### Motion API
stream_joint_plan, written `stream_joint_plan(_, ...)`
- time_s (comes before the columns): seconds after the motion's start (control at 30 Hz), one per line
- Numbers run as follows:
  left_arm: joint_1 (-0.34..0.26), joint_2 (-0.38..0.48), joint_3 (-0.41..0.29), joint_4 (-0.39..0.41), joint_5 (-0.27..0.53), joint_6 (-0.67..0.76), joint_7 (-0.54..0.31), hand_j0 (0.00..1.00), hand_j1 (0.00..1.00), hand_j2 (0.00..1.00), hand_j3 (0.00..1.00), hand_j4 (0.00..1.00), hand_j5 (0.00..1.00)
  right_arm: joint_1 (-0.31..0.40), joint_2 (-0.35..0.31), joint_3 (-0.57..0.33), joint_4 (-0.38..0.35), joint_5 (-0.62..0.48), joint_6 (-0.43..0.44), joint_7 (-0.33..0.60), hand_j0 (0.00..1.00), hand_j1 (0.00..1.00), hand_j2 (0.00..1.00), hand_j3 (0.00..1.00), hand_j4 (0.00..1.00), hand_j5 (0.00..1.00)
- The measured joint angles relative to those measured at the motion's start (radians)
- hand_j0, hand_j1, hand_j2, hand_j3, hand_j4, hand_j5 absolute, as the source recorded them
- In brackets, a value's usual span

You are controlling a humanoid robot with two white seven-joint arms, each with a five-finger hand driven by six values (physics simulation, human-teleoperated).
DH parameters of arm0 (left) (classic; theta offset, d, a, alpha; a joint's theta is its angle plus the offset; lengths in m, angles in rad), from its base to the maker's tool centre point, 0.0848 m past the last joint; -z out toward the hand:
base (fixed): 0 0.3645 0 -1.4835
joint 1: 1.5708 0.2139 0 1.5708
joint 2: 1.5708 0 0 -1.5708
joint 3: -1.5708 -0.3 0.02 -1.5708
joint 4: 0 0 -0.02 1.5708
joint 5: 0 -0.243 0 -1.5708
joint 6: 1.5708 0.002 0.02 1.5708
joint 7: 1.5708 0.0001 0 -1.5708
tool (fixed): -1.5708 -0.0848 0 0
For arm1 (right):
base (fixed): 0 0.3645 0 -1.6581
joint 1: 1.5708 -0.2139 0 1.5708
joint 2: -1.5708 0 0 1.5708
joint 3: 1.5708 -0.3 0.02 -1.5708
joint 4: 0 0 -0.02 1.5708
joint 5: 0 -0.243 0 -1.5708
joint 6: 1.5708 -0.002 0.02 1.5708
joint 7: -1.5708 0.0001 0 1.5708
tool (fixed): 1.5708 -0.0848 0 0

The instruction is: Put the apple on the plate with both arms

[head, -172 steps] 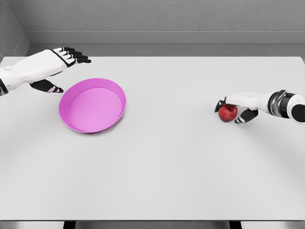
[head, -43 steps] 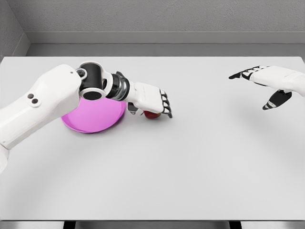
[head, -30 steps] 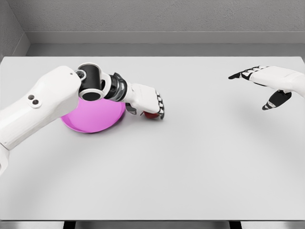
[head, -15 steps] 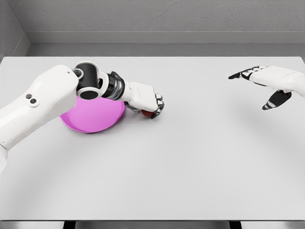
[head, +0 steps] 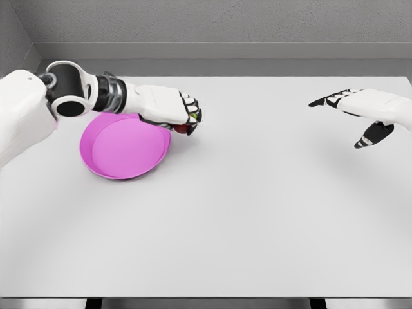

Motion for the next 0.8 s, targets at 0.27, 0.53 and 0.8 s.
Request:
stream_joint_plan(0.27,0.041,0.196,0.010,-0.088,0.021,-0.002,-0.002,0.29,0.29,0.29,0.29,0.29,0.29,0.000,-0.001,0.000,-0.001,0.000,0.000,0.000,1.00,1.00,1.00,1.00,1.00,1.00)
stream_joint_plan(0.53,0.061,0.237,0.010,-0.099,0.029,0.001,-0.003,1.00,1.00,1.00,1.00,1.00,1.00,0.000,-0.001,0.000,-0.001,0.000,0.000,0.000,1.00,1.00,1.00,1.00,1.00,1.00)
stream_joint_plan(0.8,0.064,0.242,0.011,-0.093,0.047,0.002,-0.004,1.00,1.00,1.00,1.00,1.00,1.00,0.000,0.000,0.000,-0.002,0.000,0.000,0.000,1.00,1.00,1.00,1.00,1.00,1.00)
